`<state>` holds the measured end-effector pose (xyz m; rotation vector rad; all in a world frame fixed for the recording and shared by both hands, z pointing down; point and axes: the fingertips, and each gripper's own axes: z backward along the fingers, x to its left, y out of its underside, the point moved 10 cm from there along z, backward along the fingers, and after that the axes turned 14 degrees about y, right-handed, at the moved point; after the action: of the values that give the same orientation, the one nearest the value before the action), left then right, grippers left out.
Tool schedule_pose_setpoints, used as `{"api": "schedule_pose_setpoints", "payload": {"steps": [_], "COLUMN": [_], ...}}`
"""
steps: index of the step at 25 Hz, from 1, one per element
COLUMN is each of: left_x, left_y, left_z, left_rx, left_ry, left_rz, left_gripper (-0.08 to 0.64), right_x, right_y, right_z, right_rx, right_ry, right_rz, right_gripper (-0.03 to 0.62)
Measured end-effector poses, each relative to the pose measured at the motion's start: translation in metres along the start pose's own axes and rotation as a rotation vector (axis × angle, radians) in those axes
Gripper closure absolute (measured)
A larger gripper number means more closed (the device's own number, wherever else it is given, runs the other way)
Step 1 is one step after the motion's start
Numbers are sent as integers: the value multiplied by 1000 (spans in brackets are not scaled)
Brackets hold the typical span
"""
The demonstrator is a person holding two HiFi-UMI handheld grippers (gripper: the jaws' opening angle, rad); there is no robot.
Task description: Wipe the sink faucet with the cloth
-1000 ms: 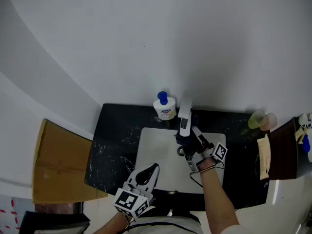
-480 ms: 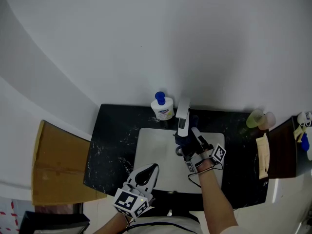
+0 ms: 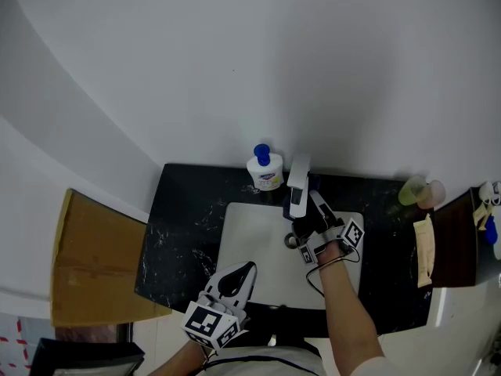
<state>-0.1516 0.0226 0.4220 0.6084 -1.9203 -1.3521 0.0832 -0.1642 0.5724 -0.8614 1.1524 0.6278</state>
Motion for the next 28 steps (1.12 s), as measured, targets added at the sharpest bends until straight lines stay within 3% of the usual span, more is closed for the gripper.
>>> {"api": "schedule_pose_setpoints", "payload": {"steps": [8,11,20,25,28], "left_x": [-2,-2,-4,-3,-2], "left_y": [2,1,3,0,1], "left_z": [-4,-5,-9,-11,-15], "left_rx": [3,2,13,19,15], "left_ry": [19,22,26,12,17], "left_rz": [-2,-3,-2,1,-1], "left_gripper": [558,558,558,558,558], "right_x": [-3,-4,9,12,6], "right_y": [27,32,-10,-16,-18], "right_z": [36,47,13,-9,-11], "right_rx": [58,83,210,313,319], "right_ry": [-53,-39,180,296,360], "right_rz": [-58,-23,155,161,160], "right_gripper": [545,545,545,545,545]}}
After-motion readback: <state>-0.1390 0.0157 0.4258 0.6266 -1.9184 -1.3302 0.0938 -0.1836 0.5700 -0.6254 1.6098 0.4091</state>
